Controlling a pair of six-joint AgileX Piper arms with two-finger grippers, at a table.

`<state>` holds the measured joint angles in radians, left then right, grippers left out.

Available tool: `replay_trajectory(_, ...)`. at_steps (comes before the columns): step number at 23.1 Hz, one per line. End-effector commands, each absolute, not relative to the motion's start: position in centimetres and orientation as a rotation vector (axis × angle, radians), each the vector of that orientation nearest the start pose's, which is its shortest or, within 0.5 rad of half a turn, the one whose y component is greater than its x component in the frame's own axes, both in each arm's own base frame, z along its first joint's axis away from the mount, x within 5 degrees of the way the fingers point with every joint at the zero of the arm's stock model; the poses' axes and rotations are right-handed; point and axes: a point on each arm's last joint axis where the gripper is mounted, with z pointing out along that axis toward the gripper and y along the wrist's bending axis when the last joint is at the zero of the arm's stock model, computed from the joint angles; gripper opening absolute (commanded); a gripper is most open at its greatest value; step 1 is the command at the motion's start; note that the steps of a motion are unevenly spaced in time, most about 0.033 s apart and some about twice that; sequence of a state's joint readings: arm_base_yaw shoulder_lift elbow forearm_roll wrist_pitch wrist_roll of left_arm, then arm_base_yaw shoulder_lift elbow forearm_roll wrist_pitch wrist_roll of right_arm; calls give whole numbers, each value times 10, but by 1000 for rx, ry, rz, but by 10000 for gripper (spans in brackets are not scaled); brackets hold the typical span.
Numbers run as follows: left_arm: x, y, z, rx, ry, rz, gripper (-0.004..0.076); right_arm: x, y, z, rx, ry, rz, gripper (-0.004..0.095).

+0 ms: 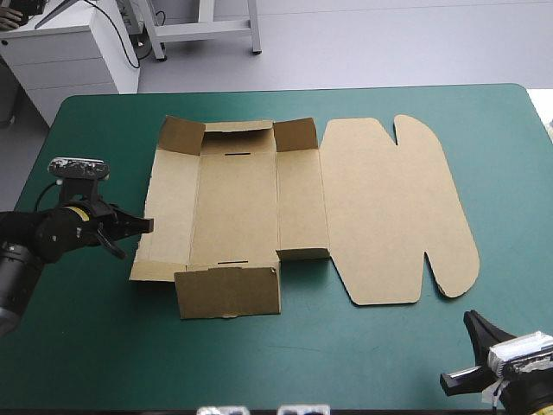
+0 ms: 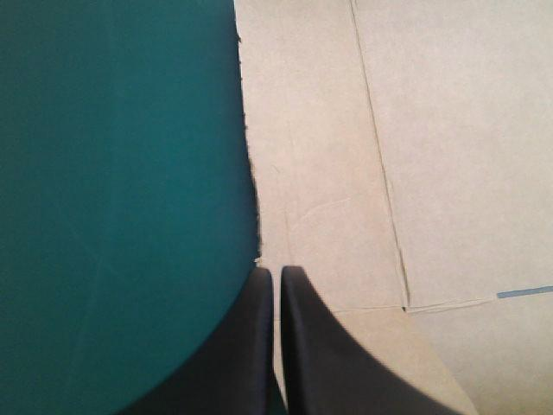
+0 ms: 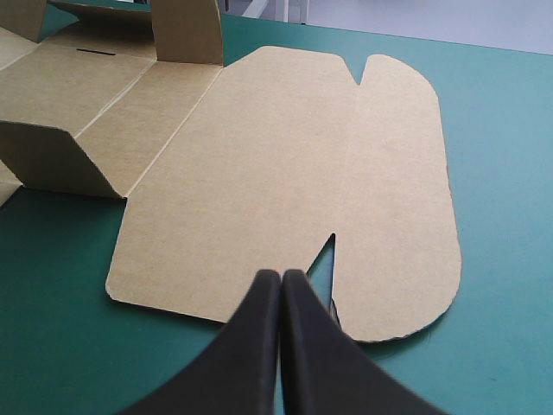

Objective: Fold the box

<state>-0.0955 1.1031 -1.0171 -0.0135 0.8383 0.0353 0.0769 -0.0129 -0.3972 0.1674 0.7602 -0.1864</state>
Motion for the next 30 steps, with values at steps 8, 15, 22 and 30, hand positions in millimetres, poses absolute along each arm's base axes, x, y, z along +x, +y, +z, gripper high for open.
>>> replay_trajectory(8, 270, 56, 325, -97, 2456, -608, 15, 9, 10, 287, -185, 1697, 105, -14)
replay_trajectory(15, 312, 77, 287, -257, 2592, -780, 29, 9, 10, 287, -185, 1697, 105, -14)
replay_trajectory(22, 324, 67, 271, -217, 2626, -791, 369, 9, 10, 287, -185, 1697, 105, -14)
replay_trajectory(30, 333, 47, 253, -142, 2708, -786, 545, 9, 10, 287, -185, 1697, 105, -14)
